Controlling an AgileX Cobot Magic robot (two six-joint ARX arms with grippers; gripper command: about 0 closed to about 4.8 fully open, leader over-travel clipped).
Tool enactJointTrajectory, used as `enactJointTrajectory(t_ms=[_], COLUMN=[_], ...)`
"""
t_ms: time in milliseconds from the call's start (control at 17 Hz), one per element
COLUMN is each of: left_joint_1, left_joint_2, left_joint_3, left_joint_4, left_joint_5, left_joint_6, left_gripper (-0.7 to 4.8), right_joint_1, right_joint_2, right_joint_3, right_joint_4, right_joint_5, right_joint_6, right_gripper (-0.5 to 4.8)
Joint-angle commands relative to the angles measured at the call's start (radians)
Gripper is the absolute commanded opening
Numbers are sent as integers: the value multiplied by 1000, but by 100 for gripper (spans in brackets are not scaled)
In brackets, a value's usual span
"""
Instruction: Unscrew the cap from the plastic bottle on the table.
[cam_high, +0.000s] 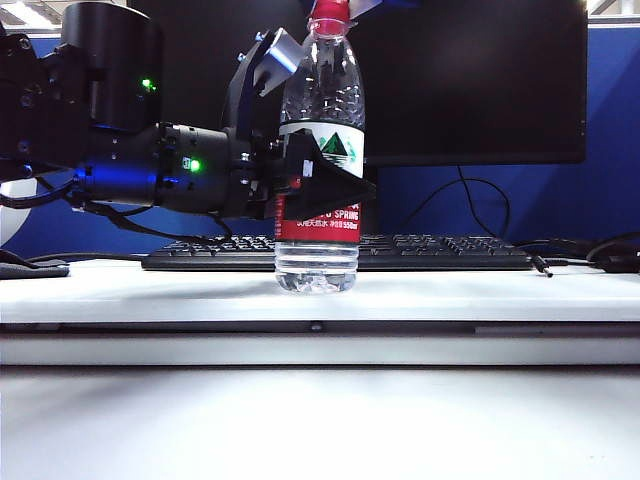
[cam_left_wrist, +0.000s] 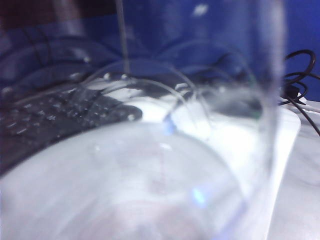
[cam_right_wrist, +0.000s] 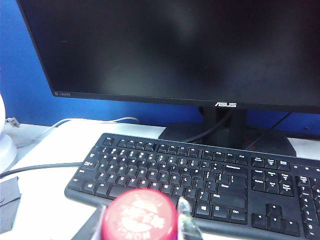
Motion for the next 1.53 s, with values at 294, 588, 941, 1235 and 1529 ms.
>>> enactJointTrajectory(t_ms=[294, 588, 941, 1235, 1529], left_joint_1=[-2, -2, -2, -2, -2], left_joint_2=[-6, -6, -6, -6, -6], left_joint_3=[8, 8, 8, 8, 8], left_joint_4=[28, 28, 19, 16, 16], left_joint_5=[103, 132, 147, 147, 135], left_joint_6=[7, 7, 9, 21, 26], left_gripper=[271, 270, 270, 269, 269], right_joint_1=[-101, -270, -462, -507, -506], right_joint_2=[-31, -85, -85, -84, -94], right_joint_3=[2, 2, 2, 2, 2], right_joint_4=[-159, -294, -376, -419, -417], right_joint_5=[-306, -747, -1270, -1424, -1324], right_joint_6=[16, -4, -115, -176, -158], right_gripper=[111, 111, 111, 103, 185])
